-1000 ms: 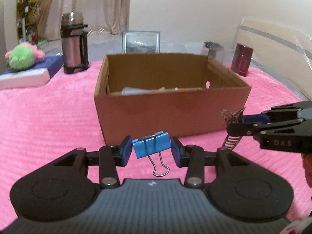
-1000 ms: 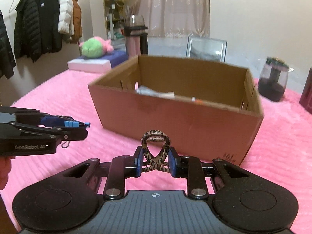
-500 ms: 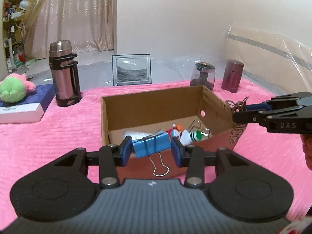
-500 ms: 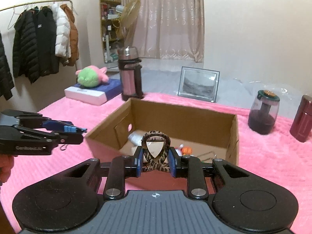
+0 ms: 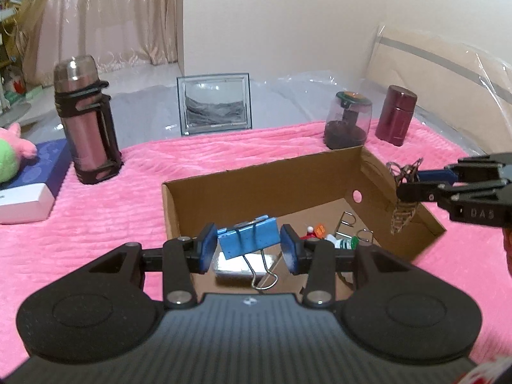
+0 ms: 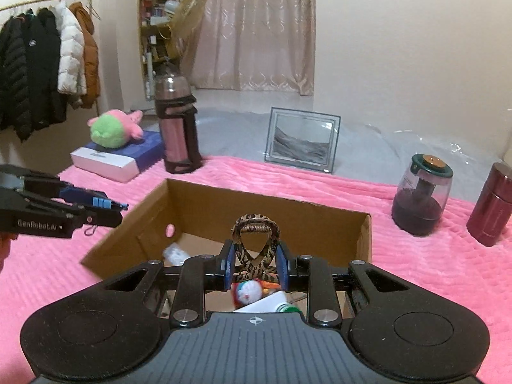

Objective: Organize rigid objects

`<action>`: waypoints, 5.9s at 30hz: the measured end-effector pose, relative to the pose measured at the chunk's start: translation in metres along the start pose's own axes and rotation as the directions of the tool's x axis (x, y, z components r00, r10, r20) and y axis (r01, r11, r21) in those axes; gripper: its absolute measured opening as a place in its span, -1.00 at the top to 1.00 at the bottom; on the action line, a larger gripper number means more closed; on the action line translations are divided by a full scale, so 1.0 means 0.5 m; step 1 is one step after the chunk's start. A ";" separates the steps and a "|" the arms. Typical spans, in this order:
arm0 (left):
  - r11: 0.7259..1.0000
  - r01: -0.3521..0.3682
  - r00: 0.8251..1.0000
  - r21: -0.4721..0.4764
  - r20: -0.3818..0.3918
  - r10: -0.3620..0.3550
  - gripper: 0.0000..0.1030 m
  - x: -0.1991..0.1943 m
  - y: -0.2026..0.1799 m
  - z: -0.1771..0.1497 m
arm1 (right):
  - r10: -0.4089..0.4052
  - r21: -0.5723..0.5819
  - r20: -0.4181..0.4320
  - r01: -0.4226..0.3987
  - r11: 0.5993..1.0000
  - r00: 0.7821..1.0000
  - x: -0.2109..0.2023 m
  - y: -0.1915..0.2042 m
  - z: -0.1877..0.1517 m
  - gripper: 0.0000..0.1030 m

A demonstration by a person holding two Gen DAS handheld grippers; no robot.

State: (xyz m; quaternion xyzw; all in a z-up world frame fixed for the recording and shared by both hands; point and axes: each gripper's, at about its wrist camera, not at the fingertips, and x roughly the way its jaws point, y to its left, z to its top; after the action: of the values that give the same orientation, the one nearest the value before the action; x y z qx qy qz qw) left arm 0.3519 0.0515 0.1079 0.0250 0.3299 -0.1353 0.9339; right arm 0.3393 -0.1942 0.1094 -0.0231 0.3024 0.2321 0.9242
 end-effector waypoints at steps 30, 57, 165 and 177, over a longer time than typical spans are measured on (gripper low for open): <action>0.990 0.011 0.963 0.140 -0.267 0.027 0.27 0.348 -0.038 0.064 | -0.062 0.068 -0.304 0.087 0.994 0.951 0.277 -0.119 0.032 0.55; 0.985 -0.004 0.925 0.174 -0.374 0.070 0.26 0.432 -0.047 0.037 | -0.063 0.048 -0.401 0.089 0.995 0.914 0.356 -0.120 0.027 0.55; 0.974 -0.155 0.981 -0.163 0.092 0.171 -0.98 -0.434 -0.230 -0.376 | -0.153 0.138 -0.013 0.153 0.979 0.988 -0.443 0.223 -0.284 -0.57; 0.968 -0.188 0.979 -0.164 0.041 0.197 -0.98 -0.417 -0.244 -0.419 | -0.172 0.142 -0.038 0.176 0.974 0.984 -0.444 0.226 -0.331 -0.57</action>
State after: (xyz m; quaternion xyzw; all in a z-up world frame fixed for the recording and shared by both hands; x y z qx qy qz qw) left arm 0.0359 0.0119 0.0792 -0.0216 0.3091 -0.0177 0.9506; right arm 0.0410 -0.2158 0.1117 0.0147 0.3269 0.1273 0.9363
